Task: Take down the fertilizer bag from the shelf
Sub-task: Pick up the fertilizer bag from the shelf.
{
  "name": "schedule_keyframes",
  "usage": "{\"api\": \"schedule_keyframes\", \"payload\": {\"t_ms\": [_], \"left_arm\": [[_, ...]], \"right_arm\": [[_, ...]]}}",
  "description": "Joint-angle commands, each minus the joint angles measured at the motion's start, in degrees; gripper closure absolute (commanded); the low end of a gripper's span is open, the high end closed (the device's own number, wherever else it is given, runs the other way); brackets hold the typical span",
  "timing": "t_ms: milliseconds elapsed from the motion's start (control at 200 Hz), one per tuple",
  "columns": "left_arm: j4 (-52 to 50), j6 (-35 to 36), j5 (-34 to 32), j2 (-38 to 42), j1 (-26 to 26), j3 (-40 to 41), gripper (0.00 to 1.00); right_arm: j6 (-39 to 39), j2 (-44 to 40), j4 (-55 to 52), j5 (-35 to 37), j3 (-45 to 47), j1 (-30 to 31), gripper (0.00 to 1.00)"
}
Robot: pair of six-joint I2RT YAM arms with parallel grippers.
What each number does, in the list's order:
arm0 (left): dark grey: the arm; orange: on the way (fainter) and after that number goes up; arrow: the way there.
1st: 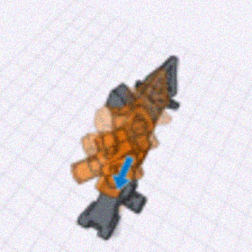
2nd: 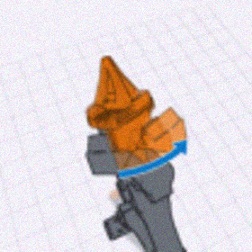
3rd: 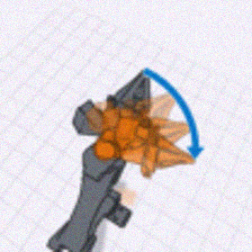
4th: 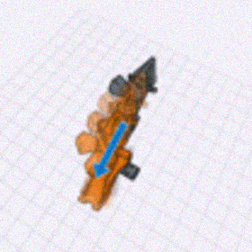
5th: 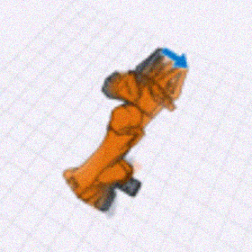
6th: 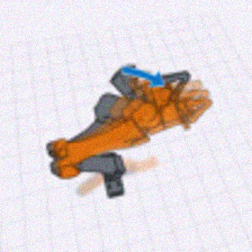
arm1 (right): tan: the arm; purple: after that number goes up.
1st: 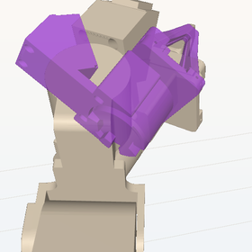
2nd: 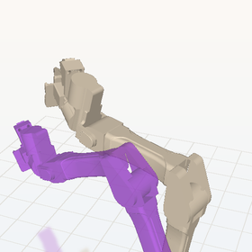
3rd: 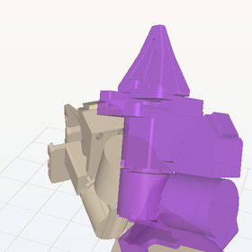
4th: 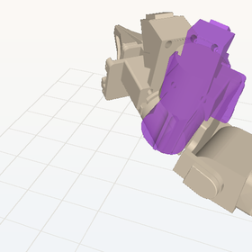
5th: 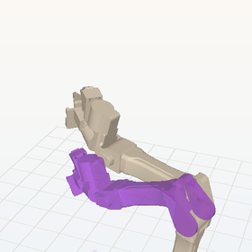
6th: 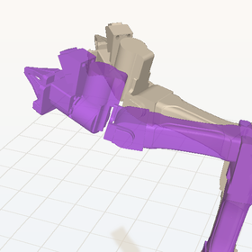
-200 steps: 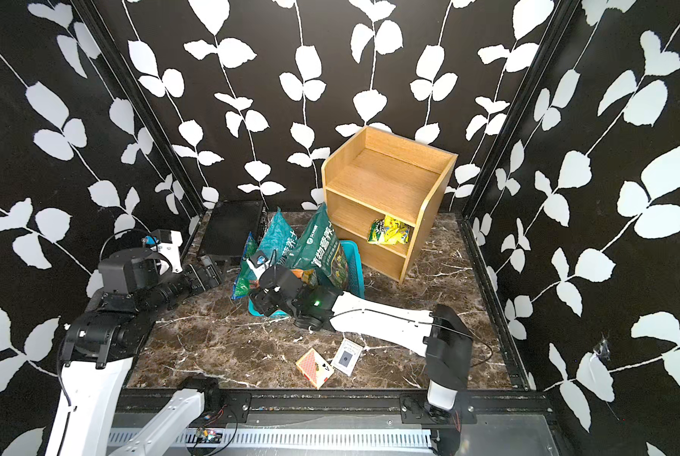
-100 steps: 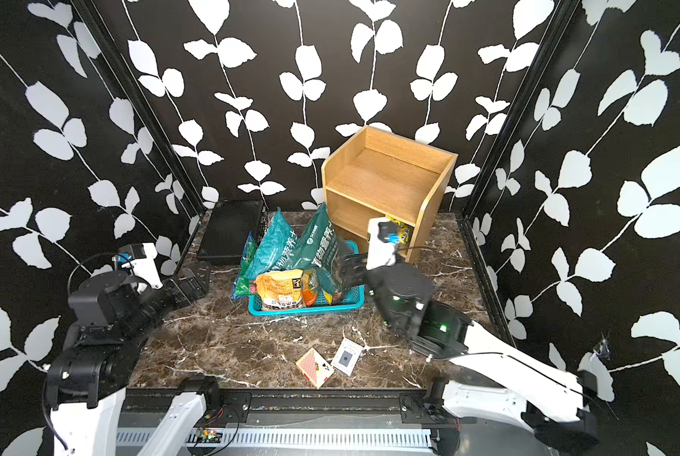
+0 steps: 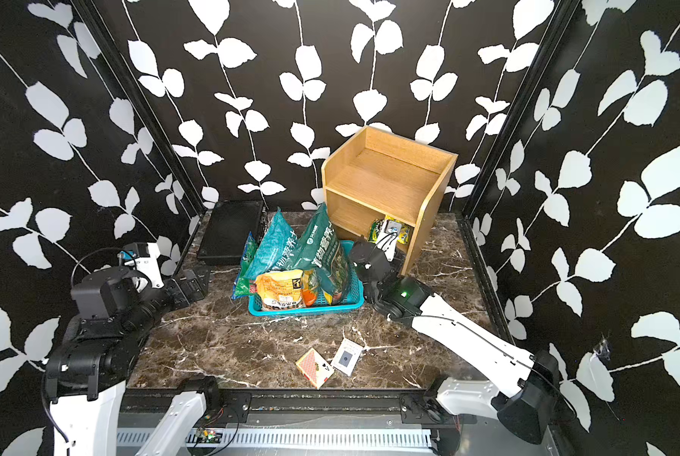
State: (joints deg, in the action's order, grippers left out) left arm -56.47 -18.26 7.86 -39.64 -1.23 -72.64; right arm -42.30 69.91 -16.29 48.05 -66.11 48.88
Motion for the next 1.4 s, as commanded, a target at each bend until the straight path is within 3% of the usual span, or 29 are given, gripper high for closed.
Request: {"api": "schedule_keyframes", "payload": {"t_ms": [0, 155, 385, 675, 1005, 1395], "left_arm": [[-0.57, 0.83, -0.91, -0.87, -0.35, 0.22, 0.01], [-0.66, 0.86, -0.94, -1.06, -0.36, 0.14, 0.01], [-0.66, 0.77, -1.18, -1.02, -0.43, 0.22, 0.01], [-0.66, 0.81, -1.0, -1.14, -0.47, 0.34, 0.01], [-0.66, 0.68, -0.9, -1.14, -0.67, 0.29, 0.01], [-0.49, 0.72, -0.46, -1.41, -0.96, 0.22, 0.01]], "right_arm": [[-0.25, 1.26, 2.58, 4.45, 0.01, -0.28, 0.13], [4.43, 5.21, 6.09, 10.18, 0.83, -0.28, 0.12], [7.76, 9.97, 9.26, 12.57, 0.68, -0.46, 0.08], [6.88, 12.52, 13.05, 9.24, 3.01, -4.0, 0.08], [1.6, 19.13, 11.17, 0.06, 1.24, -11.82, 0.24], [8.89, 23.78, 13.94, 5.44, -2.86, -13.32, 0.22]]}}
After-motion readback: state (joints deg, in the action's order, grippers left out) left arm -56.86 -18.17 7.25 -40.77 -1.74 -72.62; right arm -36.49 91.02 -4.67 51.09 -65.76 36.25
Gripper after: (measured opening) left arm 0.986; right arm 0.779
